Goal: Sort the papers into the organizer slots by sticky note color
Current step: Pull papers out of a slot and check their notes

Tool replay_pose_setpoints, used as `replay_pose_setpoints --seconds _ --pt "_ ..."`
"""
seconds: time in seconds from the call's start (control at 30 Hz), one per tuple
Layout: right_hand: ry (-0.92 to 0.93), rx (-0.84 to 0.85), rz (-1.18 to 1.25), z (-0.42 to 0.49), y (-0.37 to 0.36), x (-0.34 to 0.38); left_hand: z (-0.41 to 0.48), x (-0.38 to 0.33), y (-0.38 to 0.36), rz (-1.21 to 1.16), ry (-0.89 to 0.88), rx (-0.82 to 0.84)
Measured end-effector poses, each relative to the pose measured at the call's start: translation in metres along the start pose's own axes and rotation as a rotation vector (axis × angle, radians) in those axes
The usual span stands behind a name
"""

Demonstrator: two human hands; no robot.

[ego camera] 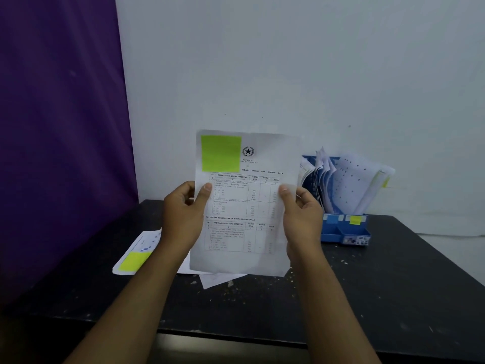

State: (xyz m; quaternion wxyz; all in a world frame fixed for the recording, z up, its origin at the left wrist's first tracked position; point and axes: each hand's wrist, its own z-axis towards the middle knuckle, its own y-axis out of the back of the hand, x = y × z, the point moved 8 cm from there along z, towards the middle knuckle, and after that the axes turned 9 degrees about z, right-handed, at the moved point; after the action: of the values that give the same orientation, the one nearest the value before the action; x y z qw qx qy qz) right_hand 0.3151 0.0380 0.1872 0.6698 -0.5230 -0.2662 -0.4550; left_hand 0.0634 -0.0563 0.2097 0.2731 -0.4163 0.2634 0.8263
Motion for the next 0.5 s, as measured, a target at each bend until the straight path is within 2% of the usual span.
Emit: replay_pose_setpoints --seconds 0.13,0.3,0.43,0.5 --pt "-0.025 0.01 -0.002 -0.001 0.004 -0.002 0.002 0.003 -0.002 -0.008 0.012 0.061" --pt "-0.04 0.047 -0.038 -0.006 0.028 -0.011 0.007 -0.01 -0.011 0.002 0.013 0.213" --pt "-0.055 0.006 -0.09 -0.008 0.054 -0.022 0.018 -0.016 -0.027 0.092 0.073 0.318" --pt "-0.023 -0.068 -0.21 -0.005 0.07 -0.024 0.019 -0.025 -0.045 0.139 0.084 0.374"
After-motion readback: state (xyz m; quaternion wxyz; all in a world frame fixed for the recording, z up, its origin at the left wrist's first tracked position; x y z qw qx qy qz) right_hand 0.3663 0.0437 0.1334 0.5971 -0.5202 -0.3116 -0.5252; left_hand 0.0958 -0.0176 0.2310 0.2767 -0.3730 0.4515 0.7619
